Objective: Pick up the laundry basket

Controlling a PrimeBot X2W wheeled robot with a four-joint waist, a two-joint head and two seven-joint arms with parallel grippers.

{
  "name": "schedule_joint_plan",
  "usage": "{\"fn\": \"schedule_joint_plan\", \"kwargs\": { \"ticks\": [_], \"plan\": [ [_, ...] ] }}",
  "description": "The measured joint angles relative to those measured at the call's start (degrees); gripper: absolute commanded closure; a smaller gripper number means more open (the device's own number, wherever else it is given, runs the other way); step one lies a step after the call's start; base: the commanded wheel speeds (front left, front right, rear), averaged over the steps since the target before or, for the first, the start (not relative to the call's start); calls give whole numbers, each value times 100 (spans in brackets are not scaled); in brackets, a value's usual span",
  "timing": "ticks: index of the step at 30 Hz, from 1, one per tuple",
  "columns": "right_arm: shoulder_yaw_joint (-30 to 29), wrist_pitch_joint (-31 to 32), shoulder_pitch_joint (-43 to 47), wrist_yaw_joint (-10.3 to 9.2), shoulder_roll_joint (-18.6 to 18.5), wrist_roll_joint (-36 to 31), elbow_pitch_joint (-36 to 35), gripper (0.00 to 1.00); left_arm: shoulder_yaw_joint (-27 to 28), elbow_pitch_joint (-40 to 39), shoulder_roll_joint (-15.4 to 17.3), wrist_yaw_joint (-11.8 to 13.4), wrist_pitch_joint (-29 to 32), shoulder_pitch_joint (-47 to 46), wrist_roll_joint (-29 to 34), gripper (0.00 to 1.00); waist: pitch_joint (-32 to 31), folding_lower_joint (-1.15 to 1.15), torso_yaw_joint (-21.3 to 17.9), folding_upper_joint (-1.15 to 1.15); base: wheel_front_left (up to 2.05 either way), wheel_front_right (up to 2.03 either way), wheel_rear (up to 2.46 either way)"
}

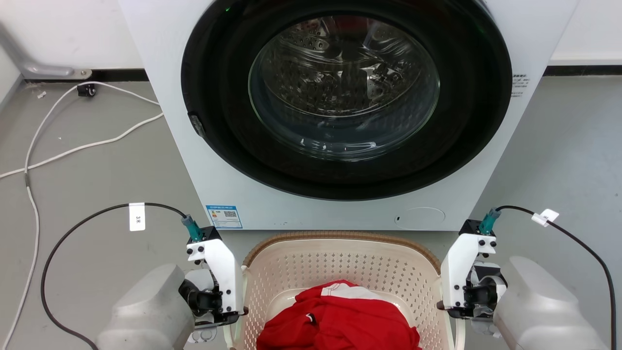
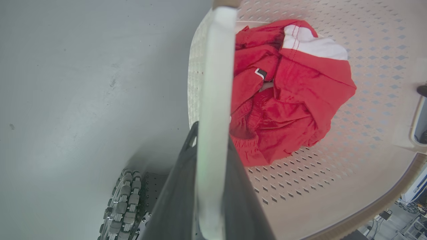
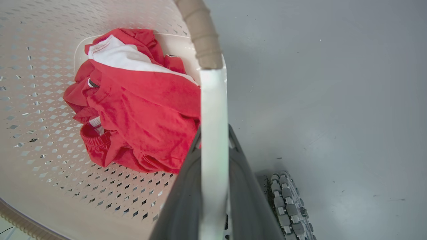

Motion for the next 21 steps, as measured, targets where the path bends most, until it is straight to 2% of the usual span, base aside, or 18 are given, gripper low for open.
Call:
{"fn": "schedule_joint_plan", "kwargs": {
  "ticks": [21],
  "plan": [
    [-198, -103, -32, 0, 45, -212, 4, 100, -18, 22, -14, 0, -59, -24, -21, 100, 55, 1, 17, 0, 0, 0, 0]
  ]
}}
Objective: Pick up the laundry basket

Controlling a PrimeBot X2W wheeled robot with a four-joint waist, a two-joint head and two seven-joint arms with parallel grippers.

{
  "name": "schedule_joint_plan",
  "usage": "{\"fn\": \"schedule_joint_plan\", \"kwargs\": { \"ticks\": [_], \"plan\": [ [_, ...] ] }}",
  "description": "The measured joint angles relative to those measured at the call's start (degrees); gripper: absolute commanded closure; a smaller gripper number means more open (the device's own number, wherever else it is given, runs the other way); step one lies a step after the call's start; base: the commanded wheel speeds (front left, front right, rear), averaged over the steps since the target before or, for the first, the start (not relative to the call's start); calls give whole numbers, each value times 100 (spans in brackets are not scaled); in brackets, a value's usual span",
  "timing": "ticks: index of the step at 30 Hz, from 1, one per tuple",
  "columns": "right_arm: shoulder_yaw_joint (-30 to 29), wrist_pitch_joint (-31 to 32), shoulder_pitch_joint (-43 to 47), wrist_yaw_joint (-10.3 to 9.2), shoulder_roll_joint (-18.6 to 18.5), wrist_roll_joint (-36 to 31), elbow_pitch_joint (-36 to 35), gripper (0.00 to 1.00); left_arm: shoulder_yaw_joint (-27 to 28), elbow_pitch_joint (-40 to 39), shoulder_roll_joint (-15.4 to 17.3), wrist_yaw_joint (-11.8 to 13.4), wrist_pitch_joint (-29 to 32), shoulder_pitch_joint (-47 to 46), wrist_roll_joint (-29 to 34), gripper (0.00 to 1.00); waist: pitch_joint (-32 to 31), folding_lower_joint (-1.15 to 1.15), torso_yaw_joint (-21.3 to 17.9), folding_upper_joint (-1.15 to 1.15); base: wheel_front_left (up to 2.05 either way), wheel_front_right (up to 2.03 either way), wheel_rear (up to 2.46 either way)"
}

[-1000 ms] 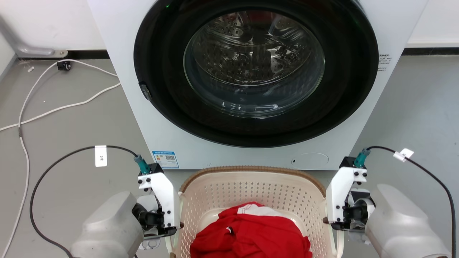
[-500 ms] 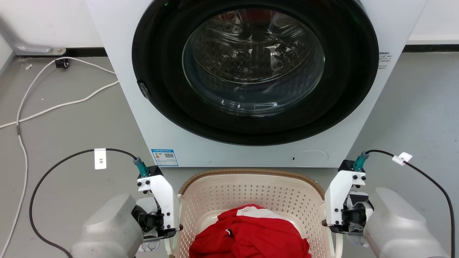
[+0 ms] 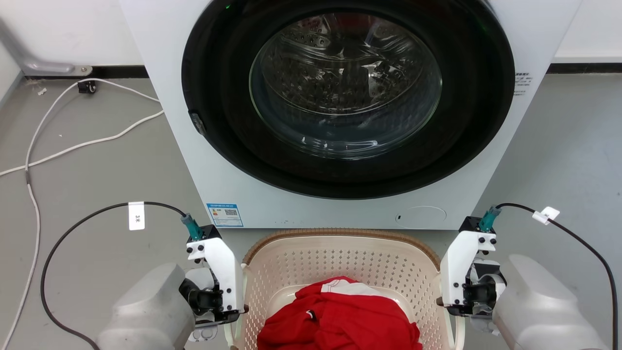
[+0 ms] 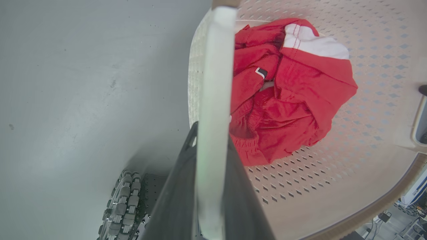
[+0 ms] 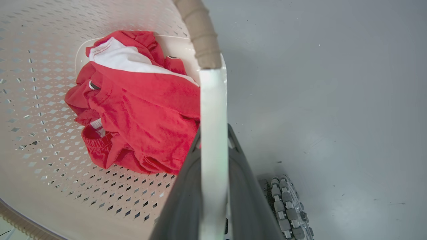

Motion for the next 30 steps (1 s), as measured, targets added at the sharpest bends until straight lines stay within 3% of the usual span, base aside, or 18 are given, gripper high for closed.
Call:
{"fn": "schedule_joint_plan", "kwargs": {
  "ticks": [30],
  "plan": [
    [-193, -66, 65, 0, 45, -231, 4, 100, -14, 53, -51, 0, 1, 57, -81, 100, -115, 0, 14, 0, 0, 0, 0]
  ]
}}
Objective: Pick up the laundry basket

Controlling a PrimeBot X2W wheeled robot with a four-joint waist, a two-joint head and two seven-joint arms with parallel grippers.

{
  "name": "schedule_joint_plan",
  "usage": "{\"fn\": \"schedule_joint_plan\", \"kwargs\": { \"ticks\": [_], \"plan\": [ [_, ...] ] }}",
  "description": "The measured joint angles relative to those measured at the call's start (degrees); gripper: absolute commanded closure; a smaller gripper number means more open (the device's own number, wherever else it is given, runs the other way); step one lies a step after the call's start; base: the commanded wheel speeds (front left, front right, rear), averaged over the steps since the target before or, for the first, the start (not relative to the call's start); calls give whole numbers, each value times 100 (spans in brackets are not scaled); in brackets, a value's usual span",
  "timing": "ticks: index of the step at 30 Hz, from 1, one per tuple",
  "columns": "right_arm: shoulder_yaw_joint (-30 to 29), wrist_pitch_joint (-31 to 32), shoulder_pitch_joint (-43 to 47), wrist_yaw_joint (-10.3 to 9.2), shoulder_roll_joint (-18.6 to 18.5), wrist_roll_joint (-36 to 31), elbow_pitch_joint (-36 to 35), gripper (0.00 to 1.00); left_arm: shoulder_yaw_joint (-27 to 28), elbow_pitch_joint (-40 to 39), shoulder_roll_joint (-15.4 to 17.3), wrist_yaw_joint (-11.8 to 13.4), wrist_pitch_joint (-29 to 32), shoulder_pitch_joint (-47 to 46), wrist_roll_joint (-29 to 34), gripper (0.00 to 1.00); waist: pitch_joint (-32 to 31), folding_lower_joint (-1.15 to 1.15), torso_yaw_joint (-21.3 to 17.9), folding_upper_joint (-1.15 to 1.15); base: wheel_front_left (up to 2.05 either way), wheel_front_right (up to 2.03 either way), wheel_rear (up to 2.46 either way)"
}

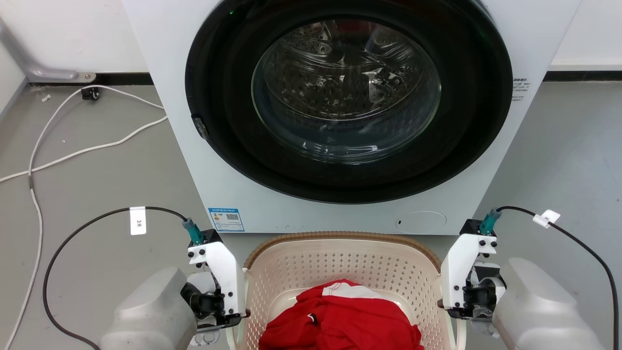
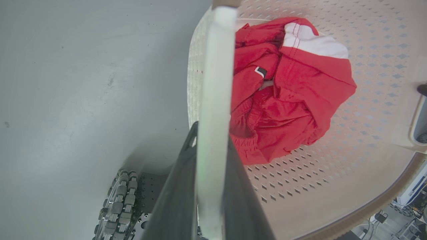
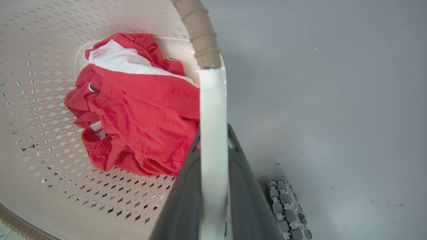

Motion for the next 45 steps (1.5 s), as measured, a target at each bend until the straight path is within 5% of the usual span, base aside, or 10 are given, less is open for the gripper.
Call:
{"fn": "schedule_joint_plan", "kwargs": {
  "ticks": [45],
  "plan": [
    [-344, 68, 38, 0, 51, -331, -1, 100, -5, 13, 0, 1, -70, 54, -92, 100, 24, 0, -40, 0, 0, 0, 0]
  ]
}}
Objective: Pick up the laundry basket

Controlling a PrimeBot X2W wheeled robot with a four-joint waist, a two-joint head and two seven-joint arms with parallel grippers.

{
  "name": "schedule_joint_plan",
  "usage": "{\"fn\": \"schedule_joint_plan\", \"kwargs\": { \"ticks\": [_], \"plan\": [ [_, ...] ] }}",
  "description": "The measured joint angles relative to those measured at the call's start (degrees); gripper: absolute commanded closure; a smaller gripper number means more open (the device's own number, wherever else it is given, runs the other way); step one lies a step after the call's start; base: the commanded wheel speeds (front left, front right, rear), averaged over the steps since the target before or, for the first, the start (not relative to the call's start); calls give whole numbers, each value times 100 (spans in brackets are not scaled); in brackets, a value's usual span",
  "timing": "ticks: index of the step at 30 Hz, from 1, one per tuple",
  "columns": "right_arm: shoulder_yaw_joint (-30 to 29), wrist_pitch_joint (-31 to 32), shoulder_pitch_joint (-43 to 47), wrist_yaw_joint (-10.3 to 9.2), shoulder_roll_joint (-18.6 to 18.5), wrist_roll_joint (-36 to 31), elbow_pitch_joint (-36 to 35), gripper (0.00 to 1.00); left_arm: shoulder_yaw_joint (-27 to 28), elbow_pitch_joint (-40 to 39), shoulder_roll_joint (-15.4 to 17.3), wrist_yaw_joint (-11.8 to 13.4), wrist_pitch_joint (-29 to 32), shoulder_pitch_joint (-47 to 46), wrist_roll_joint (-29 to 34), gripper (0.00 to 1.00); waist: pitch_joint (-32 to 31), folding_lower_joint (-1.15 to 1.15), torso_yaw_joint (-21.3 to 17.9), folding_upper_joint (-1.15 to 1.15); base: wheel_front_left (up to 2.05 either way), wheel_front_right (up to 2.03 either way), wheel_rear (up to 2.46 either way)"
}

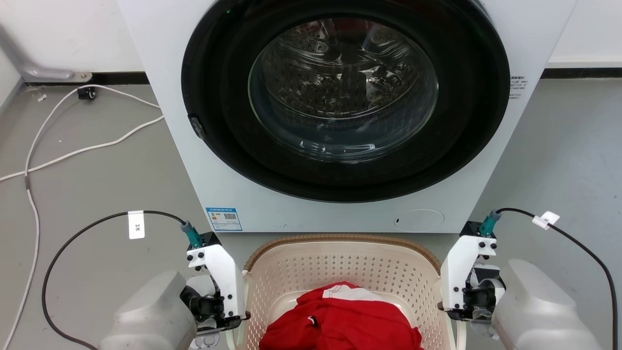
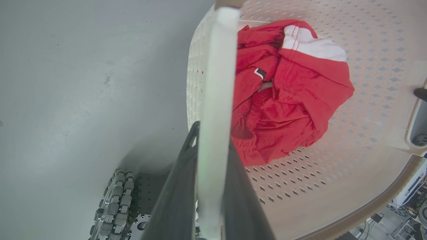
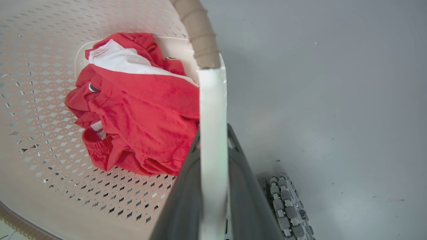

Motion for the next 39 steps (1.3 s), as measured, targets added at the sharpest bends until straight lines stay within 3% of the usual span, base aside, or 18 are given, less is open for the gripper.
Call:
{"fn": "schedule_joint_plan", "kwargs": {
  "ticks": [39],
  "plan": [
    [-220, -45, 55, 0, 27, -160, 0, 100, -19, 29, -22, -1, -71, 26, -22, 100, 0, 0, -8, 0, 0, 0, 0]
  ]
}}
